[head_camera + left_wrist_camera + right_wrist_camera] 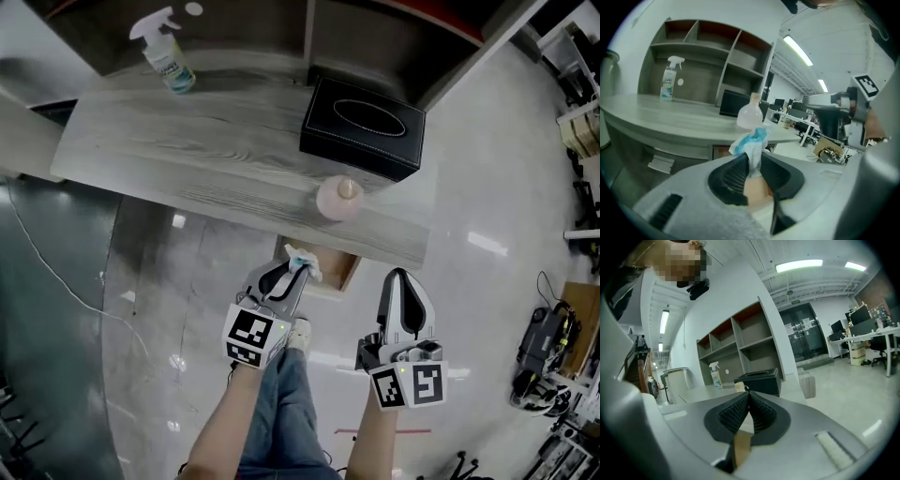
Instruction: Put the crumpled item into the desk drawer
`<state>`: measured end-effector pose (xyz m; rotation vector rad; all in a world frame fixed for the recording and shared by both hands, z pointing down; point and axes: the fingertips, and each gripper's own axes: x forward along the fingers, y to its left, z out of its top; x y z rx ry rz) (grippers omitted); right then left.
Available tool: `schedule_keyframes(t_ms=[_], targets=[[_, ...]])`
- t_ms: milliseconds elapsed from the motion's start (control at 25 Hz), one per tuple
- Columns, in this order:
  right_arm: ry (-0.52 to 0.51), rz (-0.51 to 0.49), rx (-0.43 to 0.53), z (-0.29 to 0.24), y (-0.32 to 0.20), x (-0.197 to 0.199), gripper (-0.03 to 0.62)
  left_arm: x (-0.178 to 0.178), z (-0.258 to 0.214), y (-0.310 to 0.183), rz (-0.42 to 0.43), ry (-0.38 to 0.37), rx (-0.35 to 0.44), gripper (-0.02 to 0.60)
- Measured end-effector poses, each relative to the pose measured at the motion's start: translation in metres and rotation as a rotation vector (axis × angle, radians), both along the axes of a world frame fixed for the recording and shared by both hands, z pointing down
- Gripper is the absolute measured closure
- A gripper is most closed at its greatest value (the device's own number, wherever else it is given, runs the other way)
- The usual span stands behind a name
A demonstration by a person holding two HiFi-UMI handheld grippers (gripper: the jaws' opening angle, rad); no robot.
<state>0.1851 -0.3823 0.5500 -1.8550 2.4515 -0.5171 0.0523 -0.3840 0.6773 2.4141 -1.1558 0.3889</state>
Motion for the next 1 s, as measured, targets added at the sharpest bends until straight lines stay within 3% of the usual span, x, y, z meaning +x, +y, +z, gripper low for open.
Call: schedule_keyframes(t_ms=[280,440,520,720,1000], targets=[[-0.017,-0.021,-0.109,0.077,0.013,-0.008,0.583,0.019,0.079,-0.013,0.002,-0.081,-0.142,0.492],[-0.022,-0.028,-0.117,0.087,0.013,-0.008,0.583,0.022,0.092,-0.008,0.005,-0.085,-0.183,0.393],[-0.024,-0.027,-0.114,0.083,0.012,-0.007,0.583,0.021,0.088,-0.004,0.005,-0.085,-0.181,0.383],[-0.023,-0.031,-0.086,0.056,0.006,-0.006,0.583,0.013,0.039,-0.003,-0.014,-0.06,-0.113,0.392],[-0.011,-0.028,0.004,-0.029,-0.011,0.004,0.583,0.003,-0.103,-0.035,-0.06,0.001,0.101,0.472]])
